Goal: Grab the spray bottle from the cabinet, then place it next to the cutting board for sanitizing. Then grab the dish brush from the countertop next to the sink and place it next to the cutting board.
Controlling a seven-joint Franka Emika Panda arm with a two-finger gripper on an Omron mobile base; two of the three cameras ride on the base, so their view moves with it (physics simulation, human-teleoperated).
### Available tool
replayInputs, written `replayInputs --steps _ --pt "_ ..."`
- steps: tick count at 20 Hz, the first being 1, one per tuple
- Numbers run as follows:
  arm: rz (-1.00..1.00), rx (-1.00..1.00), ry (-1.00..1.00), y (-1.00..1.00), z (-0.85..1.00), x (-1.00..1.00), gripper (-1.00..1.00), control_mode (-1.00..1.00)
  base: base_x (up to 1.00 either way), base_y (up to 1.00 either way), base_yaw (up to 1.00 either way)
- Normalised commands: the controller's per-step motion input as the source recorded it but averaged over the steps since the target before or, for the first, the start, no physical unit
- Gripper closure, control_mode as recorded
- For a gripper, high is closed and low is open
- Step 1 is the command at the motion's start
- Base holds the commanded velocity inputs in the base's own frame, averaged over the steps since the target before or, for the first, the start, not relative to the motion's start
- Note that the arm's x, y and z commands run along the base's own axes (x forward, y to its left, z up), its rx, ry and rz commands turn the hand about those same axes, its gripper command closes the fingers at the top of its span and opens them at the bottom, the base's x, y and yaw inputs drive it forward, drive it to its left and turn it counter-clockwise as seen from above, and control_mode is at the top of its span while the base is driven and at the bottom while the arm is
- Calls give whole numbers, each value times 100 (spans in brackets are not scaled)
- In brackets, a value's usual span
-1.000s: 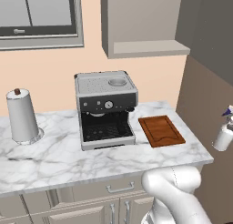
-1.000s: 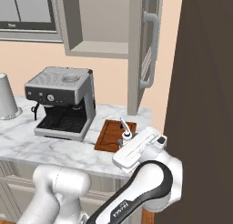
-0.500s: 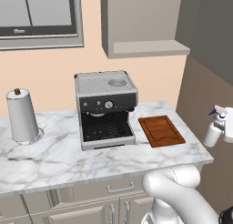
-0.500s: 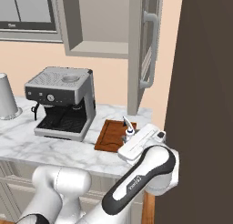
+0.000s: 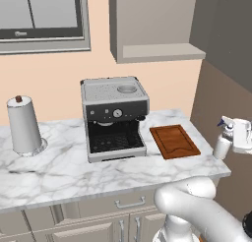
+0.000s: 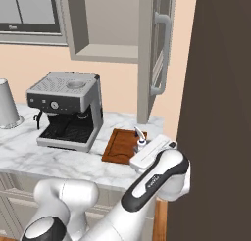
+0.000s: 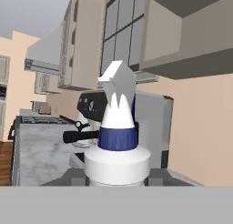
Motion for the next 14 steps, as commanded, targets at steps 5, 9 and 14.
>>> replayInputs --steps 5,9,14 --pt "0 0 5 0 -36 40 100 -100 0 0 0" --pt "0 0 1 0 -34 26 100 -100 0 0 0" --pt "0 0 0 0 -33 19 100 -100 0 0 0"
